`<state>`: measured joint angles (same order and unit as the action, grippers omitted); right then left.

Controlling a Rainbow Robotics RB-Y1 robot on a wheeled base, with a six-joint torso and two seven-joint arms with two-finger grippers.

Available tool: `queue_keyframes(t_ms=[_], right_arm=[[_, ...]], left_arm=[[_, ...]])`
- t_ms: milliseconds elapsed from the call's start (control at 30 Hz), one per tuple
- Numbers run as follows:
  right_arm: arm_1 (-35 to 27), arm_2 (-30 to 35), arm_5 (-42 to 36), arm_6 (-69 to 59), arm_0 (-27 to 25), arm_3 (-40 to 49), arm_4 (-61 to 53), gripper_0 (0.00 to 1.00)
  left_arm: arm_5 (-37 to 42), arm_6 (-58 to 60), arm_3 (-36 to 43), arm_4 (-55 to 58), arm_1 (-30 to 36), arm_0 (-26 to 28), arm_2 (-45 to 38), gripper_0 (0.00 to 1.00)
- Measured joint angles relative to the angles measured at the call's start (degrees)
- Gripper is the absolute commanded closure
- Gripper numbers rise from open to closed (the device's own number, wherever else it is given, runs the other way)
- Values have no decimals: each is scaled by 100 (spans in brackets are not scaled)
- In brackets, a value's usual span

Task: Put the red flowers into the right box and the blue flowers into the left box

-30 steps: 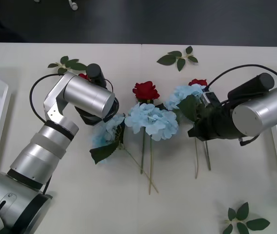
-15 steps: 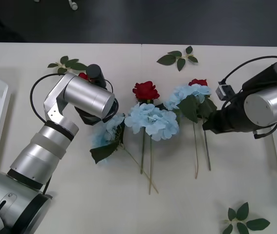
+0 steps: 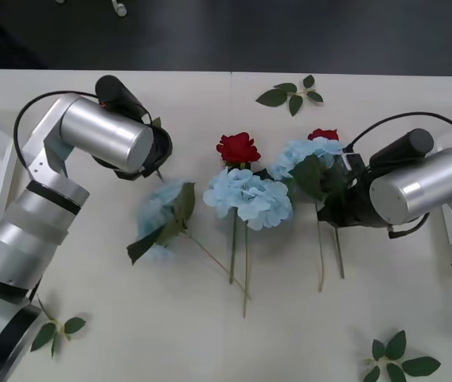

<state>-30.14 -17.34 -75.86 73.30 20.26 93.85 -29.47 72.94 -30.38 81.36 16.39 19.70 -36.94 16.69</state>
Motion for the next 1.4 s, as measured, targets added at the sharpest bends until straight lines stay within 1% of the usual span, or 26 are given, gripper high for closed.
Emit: queue_keyframes(t_ms=[133, 267, 400, 500, 533, 633, 667, 700, 833, 1033, 1100, 1200, 1300, 1400], right_arm=[[33, -175, 219, -7, 0, -112, 45, 12], [120, -262, 453, -11, 0, -278, 202, 12], [191, -284, 765, -22, 3, -374, 416, 12], [191, -457, 1025, -119, 37, -427, 727, 12], [191, -533, 1026, -204, 69, -429, 824, 16], [191, -689, 1070, -359, 166, -449, 911, 64], [191, -713, 1111, -358, 186, -464, 911, 86], [191, -722, 1136, -358, 201, -480, 910, 99], [191, -702, 1116, -358, 209, -492, 910, 100], [191, -700, 1017, -358, 210, -489, 907, 100], [191, -699, 958, -358, 216, -488, 945, 100], [189, -682, 658, -358, 270, -482, 1081, 100], [152, -518, 249, -358, 292, -429, 1063, 100], [15, -220, -253, -358, 291, -150, 958, 100]], left_arm=[[-60, -90, 571, 244, 394, 62, -2, 100], [-504, -237, 1350, 289, 567, 425, -152, 100], [-1058, -1208, 2001, 487, 529, 965, -598, 100], [-1306, -1930, 2273, 784, 521, 1270, -888, 100], [-1370, -2056, 2324, 876, 521, 1338, -944, 100], [-1599, -2387, 2459, 1246, 521, 1487, -1064, 100], [-1685, -2557, 2510, 1398, 521, 1529, -1092, 100], [-1763, -2761, 2568, 1550, 521, 1569, -1126, 100], [-2028, -3488, 2834, 2076, 521, 1716, -1252, 100], [-2426, -3923, 3172, 2936, 521, 1929, -1421, 100], [-2488, -4364, 3223, 3547, 521, 1996, -1501, 100], [-2491, -5324, 3230, 4733, 521, 2072, -1695, 100], [-2303, -6240, 3233, 5430, 521, 2127, -1913, 100], [-1720, -6963, 3232, 6144, 514, 2142, -2215, 100]])
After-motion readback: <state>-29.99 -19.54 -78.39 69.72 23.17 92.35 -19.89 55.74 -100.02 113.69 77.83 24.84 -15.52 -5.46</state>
